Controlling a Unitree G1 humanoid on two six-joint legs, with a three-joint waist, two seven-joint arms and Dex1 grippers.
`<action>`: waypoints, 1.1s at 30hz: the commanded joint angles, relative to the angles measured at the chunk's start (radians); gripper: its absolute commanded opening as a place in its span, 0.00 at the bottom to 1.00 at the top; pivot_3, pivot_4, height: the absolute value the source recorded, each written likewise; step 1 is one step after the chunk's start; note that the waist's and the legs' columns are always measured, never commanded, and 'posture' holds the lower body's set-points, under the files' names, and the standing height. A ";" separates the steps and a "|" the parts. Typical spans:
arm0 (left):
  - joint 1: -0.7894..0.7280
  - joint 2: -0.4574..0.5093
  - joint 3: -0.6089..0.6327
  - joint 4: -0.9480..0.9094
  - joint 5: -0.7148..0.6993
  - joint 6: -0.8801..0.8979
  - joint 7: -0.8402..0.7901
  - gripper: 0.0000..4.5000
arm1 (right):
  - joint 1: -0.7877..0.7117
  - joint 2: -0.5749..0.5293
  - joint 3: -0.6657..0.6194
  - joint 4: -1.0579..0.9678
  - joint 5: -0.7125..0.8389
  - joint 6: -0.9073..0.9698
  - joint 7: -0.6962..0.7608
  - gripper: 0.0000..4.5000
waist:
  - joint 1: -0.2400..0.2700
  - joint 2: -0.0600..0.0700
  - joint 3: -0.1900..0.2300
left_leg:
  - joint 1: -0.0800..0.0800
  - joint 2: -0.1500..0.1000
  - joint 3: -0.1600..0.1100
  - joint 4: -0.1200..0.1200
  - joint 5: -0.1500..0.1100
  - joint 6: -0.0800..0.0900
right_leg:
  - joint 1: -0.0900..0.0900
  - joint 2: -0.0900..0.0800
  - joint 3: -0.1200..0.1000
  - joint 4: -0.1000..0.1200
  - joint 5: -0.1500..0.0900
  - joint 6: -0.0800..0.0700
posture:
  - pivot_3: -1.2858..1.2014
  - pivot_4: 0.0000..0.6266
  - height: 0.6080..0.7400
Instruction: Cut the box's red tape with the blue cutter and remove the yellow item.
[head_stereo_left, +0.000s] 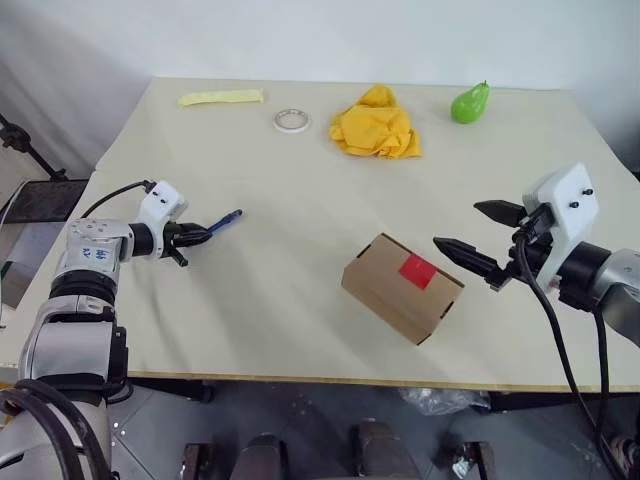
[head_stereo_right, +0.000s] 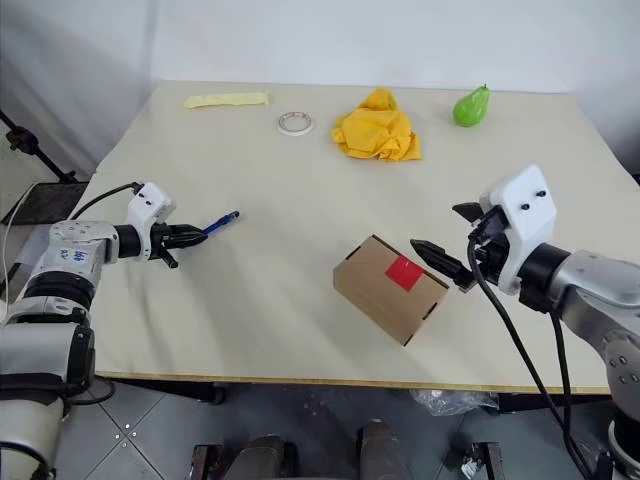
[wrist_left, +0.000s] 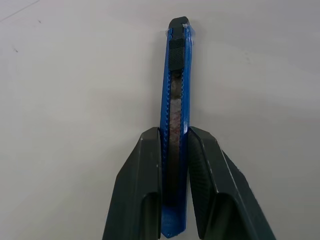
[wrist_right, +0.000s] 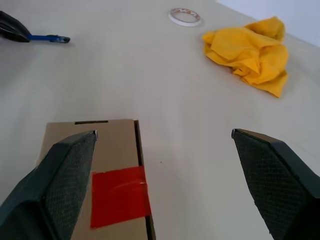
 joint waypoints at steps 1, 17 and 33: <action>0.065 0.026 -0.008 -0.029 0.006 -0.002 -0.051 0.09 | -0.053 0.001 0.023 -0.002 0.017 -0.005 -0.013 1.00 | -0.003 0.000 0.000 | 0.000 0.000 0.000 0.000 0.000 0.000 | 0.000 0.000 0.000 0.000 0.000 0.000 | 0.52 0.24 1.00; 0.482 0.098 0.063 -0.783 -0.110 0.282 -0.045 0.17 | -0.262 0.160 0.338 0.093 -0.046 -0.063 0.013 1.00 | -0.007 0.001 0.000 | -0.001 -0.008 -0.003 -0.002 0.000 0.001 | 0.001 -0.017 -0.007 -0.003 0.000 0.000 | 0.52 0.24 1.00; 0.567 0.116 0.124 -0.940 -0.182 0.432 0.011 0.98 | -0.263 0.178 0.344 0.132 -0.088 -0.098 0.046 1.00 | -0.006 0.001 0.000 | -0.001 -0.009 -0.003 -0.003 -0.001 0.001 | 0.001 -0.018 -0.008 -0.003 0.000 0.000 | 0.52 0.24 1.00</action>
